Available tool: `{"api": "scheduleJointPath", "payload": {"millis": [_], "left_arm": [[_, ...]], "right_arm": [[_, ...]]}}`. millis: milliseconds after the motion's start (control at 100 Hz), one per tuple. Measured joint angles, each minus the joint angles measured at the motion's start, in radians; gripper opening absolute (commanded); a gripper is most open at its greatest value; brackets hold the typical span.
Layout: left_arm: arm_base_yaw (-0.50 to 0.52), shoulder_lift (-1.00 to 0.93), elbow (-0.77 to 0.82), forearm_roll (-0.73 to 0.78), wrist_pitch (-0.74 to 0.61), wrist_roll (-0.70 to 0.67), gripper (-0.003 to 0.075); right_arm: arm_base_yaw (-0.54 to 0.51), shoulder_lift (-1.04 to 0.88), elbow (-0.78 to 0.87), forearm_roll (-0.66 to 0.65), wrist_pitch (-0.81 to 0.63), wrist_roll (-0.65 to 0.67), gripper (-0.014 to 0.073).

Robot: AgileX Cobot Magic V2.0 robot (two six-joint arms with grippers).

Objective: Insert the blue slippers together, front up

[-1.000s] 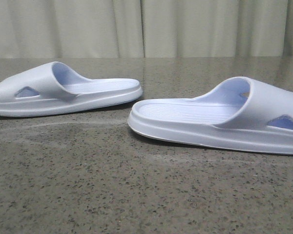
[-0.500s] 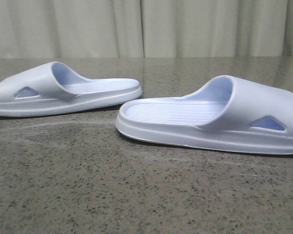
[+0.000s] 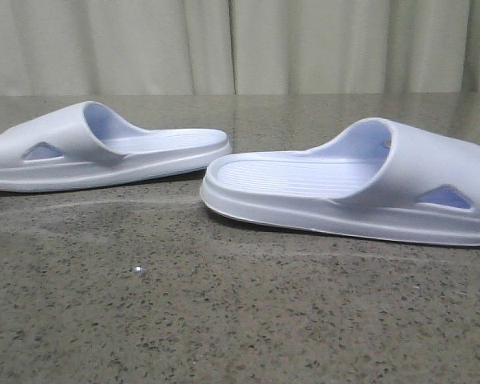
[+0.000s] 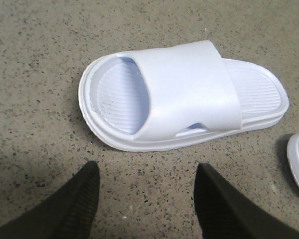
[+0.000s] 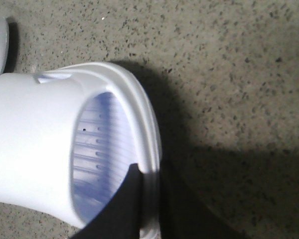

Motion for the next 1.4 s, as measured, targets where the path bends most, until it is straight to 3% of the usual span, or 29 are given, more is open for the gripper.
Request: {"api": "scheduleJointPath", "payload": {"millis": [310, 710, 930, 1120, 1260, 1400], "left_arm": [[0.021, 0.125, -0.050, -0.143, 0.002, 0.045, 0.0373], [0.254, 0.324, -0.097, -0.408, 0.203, 0.297, 0.0358], [0.271, 0.443, -0.097, -0.536, 0.279, 0.444, 0.0314], [0.271, 0.529, -0.120, -0.570, 0.297, 0.490, 0.0305], [0.271, 0.563, -0.137, -0.585, 0.300, 0.506, 0.0225], [0.271, 0.565, -0.139, -0.604, 0.303, 0.521, 0.0043]], "right_arm": [[0.000, 0.000, 0.000, 0.008, -0.018, 0.000, -0.0107], [0.004, 0.000, 0.000, 0.014, -0.025, -0.003, -0.0107], [0.012, 0.000, 0.000, 0.016, -0.030, -0.003, -0.0107], [0.014, 0.000, 0.000, 0.016, -0.033, -0.003, -0.0107], [0.014, 0.000, 0.000, 0.016, -0.033, -0.008, -0.0107], [0.016, 0.000, 0.000, 0.016, -0.035, -0.012, -0.0107]]}}
